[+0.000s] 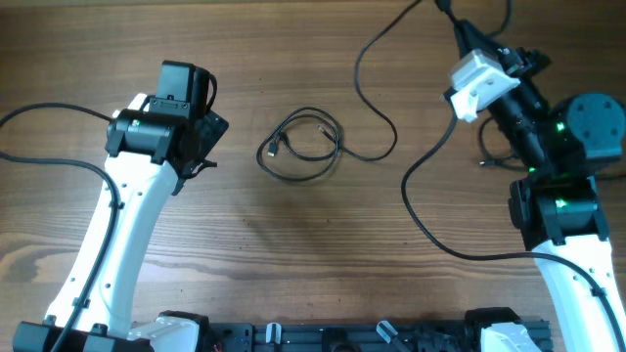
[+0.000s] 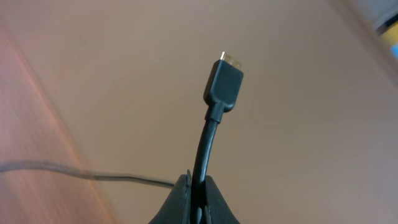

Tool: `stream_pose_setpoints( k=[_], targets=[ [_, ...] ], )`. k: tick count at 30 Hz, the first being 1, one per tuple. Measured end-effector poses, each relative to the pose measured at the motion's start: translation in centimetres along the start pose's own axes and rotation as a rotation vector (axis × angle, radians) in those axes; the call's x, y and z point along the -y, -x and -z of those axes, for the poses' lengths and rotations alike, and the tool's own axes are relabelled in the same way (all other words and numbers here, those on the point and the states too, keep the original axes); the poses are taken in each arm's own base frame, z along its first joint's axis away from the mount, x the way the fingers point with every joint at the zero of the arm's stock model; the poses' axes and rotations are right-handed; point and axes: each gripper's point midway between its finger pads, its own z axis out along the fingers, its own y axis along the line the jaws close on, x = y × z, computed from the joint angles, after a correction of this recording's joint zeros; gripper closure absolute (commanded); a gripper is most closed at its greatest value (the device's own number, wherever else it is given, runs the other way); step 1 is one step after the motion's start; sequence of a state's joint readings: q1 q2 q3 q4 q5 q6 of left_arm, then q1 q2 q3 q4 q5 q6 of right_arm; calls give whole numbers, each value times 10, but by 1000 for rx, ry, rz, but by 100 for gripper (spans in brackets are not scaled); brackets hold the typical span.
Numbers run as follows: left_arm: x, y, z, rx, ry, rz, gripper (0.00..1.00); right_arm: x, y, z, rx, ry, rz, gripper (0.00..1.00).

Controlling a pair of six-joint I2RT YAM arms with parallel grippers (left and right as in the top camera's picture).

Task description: Untangle cables

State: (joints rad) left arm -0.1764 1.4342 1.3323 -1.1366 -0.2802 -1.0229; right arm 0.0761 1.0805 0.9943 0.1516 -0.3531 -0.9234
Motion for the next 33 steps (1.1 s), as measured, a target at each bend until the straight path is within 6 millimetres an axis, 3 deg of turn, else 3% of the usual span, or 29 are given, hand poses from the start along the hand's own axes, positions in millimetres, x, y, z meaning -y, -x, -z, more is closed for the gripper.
stream_pose_setpoints(
  k=[4,7,14,19,25,29,33],
  targets=[
    [0,0,0,-1,0,0,0,-13,-52,5,-255,19,43,96],
    [0,0,0,0,0,0,0,-37,-84,10,-397,105,26,96],
    [0,0,0,0,0,0,0,-88,-135,6,-578,221,-183,95],
    [0,0,0,0,0,0,0,-110,-154,0,-638,245,-300,96],
    [12,6,0,25,-50,16,0,-115,-159,-1,-657,249,-338,96],
    [17,-11,1,-69,-84,-12,6,-117,-159,0,-661,254,-341,96],
    [30,-32,6,-172,-179,-255,0,-119,-157,-1,-646,266,-348,96]
  ],
)
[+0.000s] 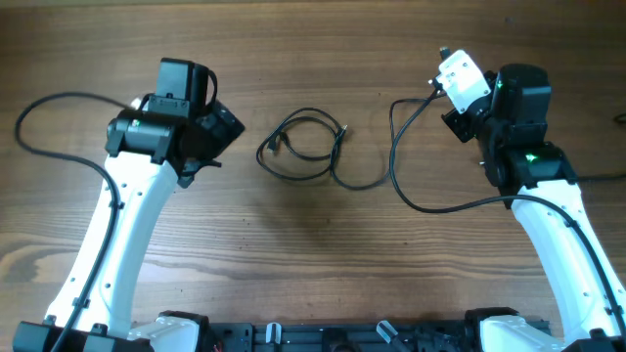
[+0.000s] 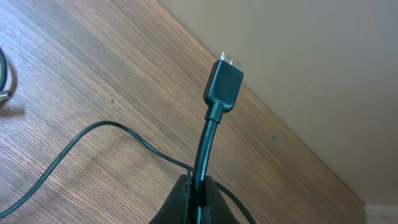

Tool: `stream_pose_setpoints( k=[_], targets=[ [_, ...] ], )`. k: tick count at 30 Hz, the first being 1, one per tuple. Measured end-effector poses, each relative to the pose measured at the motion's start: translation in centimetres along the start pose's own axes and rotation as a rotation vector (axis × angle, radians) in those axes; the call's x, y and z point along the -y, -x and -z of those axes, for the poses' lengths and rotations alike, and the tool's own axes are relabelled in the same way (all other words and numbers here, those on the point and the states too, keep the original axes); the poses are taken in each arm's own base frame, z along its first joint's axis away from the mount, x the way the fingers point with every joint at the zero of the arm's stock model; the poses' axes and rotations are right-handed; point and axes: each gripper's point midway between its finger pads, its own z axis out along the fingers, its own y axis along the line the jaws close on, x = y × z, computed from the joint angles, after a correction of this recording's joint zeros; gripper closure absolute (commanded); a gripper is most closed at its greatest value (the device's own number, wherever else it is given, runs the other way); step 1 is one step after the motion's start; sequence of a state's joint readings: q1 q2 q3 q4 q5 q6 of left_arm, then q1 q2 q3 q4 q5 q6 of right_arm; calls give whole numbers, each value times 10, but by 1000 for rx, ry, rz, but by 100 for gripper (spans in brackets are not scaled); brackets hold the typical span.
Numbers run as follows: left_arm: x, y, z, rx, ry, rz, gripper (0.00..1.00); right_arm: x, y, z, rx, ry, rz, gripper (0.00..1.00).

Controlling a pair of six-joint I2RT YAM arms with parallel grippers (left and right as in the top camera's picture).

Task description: Untangle cables

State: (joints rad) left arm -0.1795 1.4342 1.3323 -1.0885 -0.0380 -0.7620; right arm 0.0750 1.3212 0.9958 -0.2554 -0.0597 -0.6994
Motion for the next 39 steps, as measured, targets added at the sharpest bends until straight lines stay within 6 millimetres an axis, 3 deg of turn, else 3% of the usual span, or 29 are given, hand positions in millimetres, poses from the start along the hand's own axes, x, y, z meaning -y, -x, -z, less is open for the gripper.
stream_pose_setpoints(
  k=[3,9,11,15,19,24,27,32,39],
  targets=[
    [9,-26,1,-97,-41,-231,0,-4,4,0,22,26,-7,96],
    [55,-106,0,-229,-173,-808,0,-10,10,0,56,60,-71,96],
    [71,-124,-6,-210,-197,-1002,0,-10,10,0,56,61,-74,96],
    [89,-128,-11,-130,-205,-1173,0,-11,11,1,59,68,-75,96],
    [91,-124,-16,-94,-191,-1297,0,-11,11,0,58,68,-75,96],
    [89,-128,-60,-161,-121,-1449,0,-12,10,0,56,70,-78,96],
    [90,-125,-83,-162,-72,-1478,0,-12,10,0,54,72,-79,96],
    [96,-120,-95,-132,-57,-1497,0,-14,7,0,43,80,-80,96],
    [87,-128,-121,-203,-18,-1520,0,-15,6,0,37,85,-81,96]
  ],
)
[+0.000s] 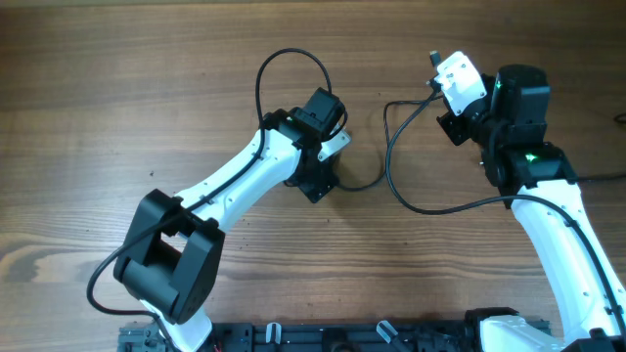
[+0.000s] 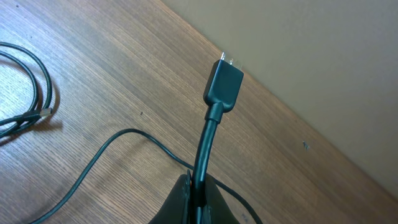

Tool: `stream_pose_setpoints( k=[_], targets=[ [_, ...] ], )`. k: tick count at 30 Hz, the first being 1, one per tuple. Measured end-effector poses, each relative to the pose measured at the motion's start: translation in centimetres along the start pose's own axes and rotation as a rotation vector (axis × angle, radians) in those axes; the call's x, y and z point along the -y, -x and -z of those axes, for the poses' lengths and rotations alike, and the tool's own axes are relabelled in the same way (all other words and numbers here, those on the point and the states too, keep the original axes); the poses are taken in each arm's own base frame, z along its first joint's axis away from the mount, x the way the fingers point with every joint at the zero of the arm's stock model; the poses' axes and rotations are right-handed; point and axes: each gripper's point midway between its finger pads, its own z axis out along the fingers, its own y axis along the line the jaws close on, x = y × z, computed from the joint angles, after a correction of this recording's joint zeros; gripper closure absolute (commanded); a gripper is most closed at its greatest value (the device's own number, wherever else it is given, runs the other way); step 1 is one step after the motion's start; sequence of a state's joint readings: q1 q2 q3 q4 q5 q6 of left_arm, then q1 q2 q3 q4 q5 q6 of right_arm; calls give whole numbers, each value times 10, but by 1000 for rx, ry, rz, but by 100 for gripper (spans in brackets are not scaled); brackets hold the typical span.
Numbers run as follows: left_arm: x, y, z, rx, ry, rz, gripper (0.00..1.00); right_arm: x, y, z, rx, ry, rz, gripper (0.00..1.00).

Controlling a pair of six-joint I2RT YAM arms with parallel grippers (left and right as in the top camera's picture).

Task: Untangle cables
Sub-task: 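Move the left gripper to the center pile and grasp a cable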

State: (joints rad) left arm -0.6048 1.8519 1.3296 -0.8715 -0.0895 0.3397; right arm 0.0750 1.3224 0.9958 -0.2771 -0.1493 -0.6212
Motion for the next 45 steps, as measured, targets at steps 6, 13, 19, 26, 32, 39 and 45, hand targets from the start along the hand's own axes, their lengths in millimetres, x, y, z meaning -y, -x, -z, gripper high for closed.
stream_pose_setpoints(
  k=[6,13,19,26,32,39,45],
  targets=[
    [-1,0,-15,-22,6,-26,0,0,0,0,0,0,0,96],
    [-5,9,-24,5,25,-66,3,1,-1,0,-2,-1,-1,96],
    [-2,7,-47,-31,13,-88,16,1,-1,0,-2,-1,-1,96],
    [7,12,-47,-2,-42,-91,20,1,-1,0,-2,-1,-1,96],
    [17,8,-51,-3,-91,-90,37,0,-1,0,-2,0,-2,96],
    [24,-2,-55,-24,-120,-94,96,0,-1,0,-1,0,-1,96],
    [21,2,-56,-11,-102,-93,96,0,-1,0,-1,0,-2,96]
  ],
)
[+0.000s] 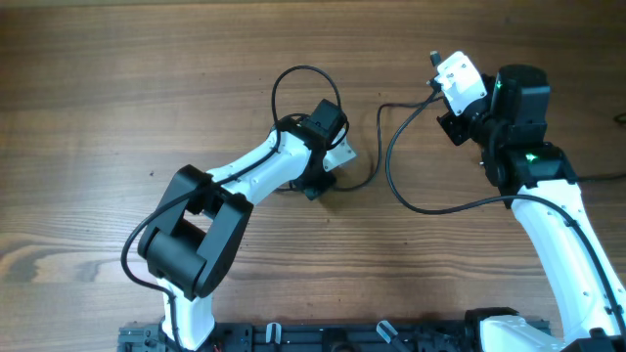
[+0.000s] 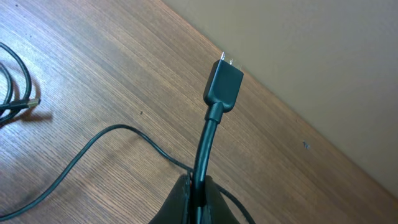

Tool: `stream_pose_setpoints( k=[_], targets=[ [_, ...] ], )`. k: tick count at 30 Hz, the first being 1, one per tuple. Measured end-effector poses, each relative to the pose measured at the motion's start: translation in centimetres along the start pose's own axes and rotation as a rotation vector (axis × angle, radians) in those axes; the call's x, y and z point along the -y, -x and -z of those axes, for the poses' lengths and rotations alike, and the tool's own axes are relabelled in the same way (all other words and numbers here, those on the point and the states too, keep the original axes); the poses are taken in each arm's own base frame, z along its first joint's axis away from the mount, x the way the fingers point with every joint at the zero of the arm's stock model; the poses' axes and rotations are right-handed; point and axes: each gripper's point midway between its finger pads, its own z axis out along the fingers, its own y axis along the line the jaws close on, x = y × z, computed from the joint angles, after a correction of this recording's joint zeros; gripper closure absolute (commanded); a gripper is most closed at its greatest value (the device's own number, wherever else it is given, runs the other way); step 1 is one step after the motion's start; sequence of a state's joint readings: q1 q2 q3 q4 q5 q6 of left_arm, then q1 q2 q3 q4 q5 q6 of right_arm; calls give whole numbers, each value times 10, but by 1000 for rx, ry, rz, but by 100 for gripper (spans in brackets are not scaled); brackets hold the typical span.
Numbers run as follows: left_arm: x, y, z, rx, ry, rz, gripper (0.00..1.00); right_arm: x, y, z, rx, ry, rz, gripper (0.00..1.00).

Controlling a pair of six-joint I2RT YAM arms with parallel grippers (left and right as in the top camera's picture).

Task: Untangle cables
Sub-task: 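Move the left gripper to the center pile and grasp a cable, then pull the grasped cable with the left gripper up and to the left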

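Observation:
My right gripper [image 2: 198, 182] is shut on a black cable just below its plug [image 2: 224, 84], which sticks up over the table's far edge. From there that cable [image 1: 396, 181] hangs down and curves across the wood towards my right arm. My left gripper [image 1: 315, 182] reaches into the middle and points down onto the small cable coil [image 2: 15, 102], which it mostly hides from overhead. Its jaws cannot be made out. A strand [image 1: 360, 183] leaves the coil to the right. A black loop [image 1: 305, 90] arches behind the left wrist.
The wooden table [image 1: 147, 78] meets a beige wall along its far edge [image 2: 292, 118]. The left arm's white links [image 1: 245, 176] lie diagonally across the centre. A black rail [image 1: 342, 337] runs along the front.
The left wrist has shifted slightly right over the coil, and the loop behind it has moved right too. In the right wrist view the coil has slid left. The right gripper has not moved.
At first the left gripper sat left of the coil, and the right gripper held the plug out at the far right. The right gripper then stood nearer the middle with slack on the table. Later the left arm was over the coil, where it stays.

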State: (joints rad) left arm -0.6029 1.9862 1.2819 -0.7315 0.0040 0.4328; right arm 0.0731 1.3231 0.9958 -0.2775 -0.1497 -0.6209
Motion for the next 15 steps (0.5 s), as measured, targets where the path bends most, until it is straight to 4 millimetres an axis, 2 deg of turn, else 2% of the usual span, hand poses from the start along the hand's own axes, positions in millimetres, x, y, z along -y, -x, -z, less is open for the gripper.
stream_pose_setpoints(
  k=[4,6,9,11,15],
  targets=[
    [-7,5,5,28,35,4,96,0,0,0,0,0,0,96],
    [-17,15,19,92,64,32,96,-1,-1,0,-5,3,0,96],
    [-48,26,54,215,124,148,96,-1,-1,0,-6,4,-1,96],
    [-68,19,59,231,139,243,96,-1,-2,0,-6,4,-1,96],
    [-118,-13,61,231,161,524,96,-1,-2,0,-6,4,-1,96]
  ],
)
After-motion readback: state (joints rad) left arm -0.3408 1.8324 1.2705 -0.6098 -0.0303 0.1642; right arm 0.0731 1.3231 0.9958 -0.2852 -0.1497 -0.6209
